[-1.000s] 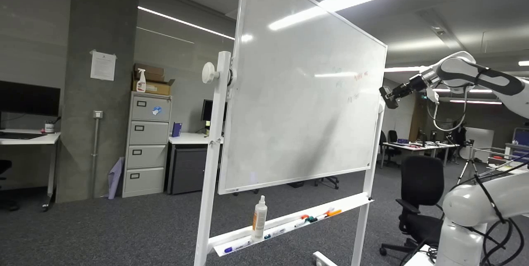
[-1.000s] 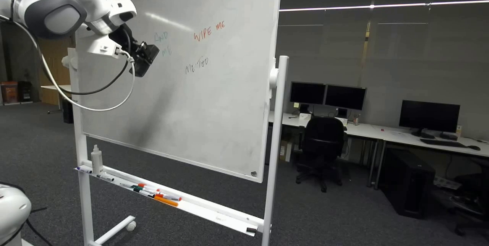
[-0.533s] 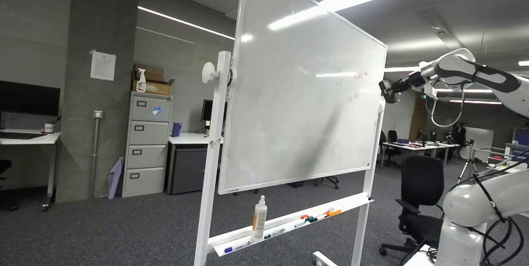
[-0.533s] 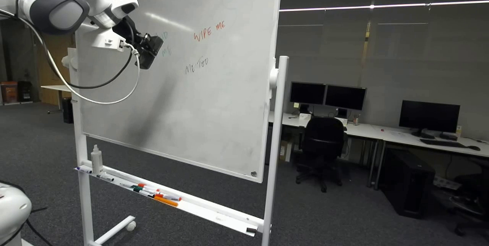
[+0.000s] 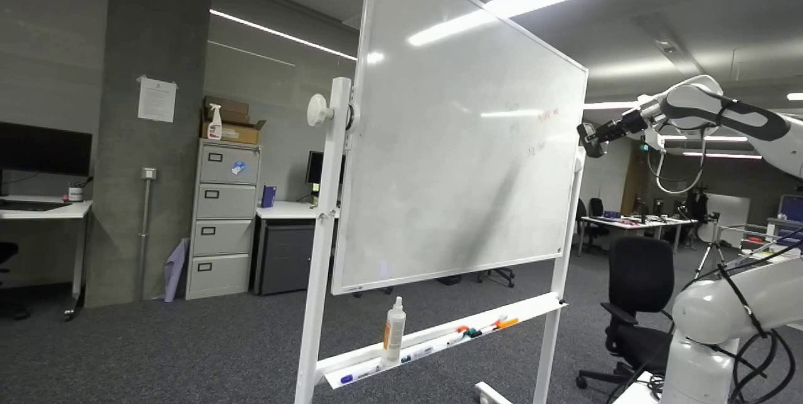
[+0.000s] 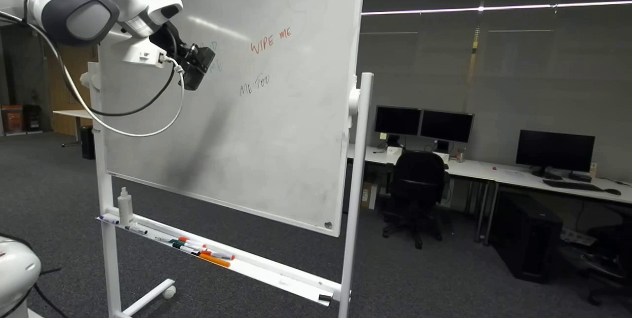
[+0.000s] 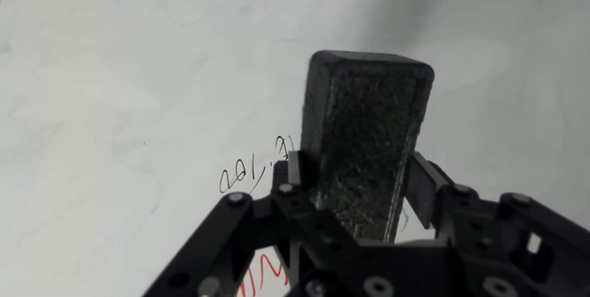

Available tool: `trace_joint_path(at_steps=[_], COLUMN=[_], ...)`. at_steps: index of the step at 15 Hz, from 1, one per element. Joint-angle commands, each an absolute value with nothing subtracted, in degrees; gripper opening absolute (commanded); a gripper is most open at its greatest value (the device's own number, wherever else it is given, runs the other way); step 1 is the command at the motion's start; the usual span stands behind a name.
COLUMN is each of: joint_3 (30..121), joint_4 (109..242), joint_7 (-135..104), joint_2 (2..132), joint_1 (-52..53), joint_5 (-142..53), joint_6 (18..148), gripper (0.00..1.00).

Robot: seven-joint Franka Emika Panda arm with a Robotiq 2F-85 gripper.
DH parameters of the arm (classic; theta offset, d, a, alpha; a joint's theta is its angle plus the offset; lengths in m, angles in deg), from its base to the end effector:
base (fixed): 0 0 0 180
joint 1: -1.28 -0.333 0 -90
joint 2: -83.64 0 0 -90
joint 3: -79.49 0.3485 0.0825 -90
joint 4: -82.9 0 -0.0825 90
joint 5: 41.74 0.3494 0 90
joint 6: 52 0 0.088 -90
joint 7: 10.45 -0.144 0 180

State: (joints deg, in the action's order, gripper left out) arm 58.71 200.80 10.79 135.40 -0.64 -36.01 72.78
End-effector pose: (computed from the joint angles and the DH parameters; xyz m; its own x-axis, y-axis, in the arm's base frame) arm 0.2181 -0.1761 0.8054 0.5024 -0.0297 0.8641 0.0391 -0.9976 -0.0570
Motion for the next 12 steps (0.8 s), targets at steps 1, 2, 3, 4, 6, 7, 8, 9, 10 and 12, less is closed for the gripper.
trace_joint_path(at_steps=[1, 2, 3, 4, 6, 7, 8, 9, 10, 12], joint_3=[52.89, 51.10, 48.94, 46.99, 43.39, 41.89, 40.87, 40.20, 39.70, 39.50], joint_4=[195.36, 193.74, 191.76, 189.82, 185.95, 184.15, 182.65, 181.19, 179.92, 177.90], joint_7=[17.23, 19.31, 21.68, 23.92, 28.22, 30.10, 31.57, 32.60, 33.64, 35.36], joint_2=[130.26, 128.74, 126.94, 125.29, 122.33, 120.93, 119.84, 118.87, 118.04, 117.00], joint_1=[-3.89, -4.86, -6.29, -7.89, -11.57, -13.40, -14.79, -15.85, -16.64, -17.28], joint_5=[-36.28, -36.18, -35.78, -35.29, -33.50, -32.50, -31.54, -30.39, -29.38, -27.45], joint_6=[75.35, 75.96, 76.46, 76.92, 77.63, 77.68, 77.89, 77.88, 77.89, 78.18], gripper=[0.34, 0.34, 0.34, 0.34, 0.34, 0.34, 0.34, 0.34, 0.34, 0.34])
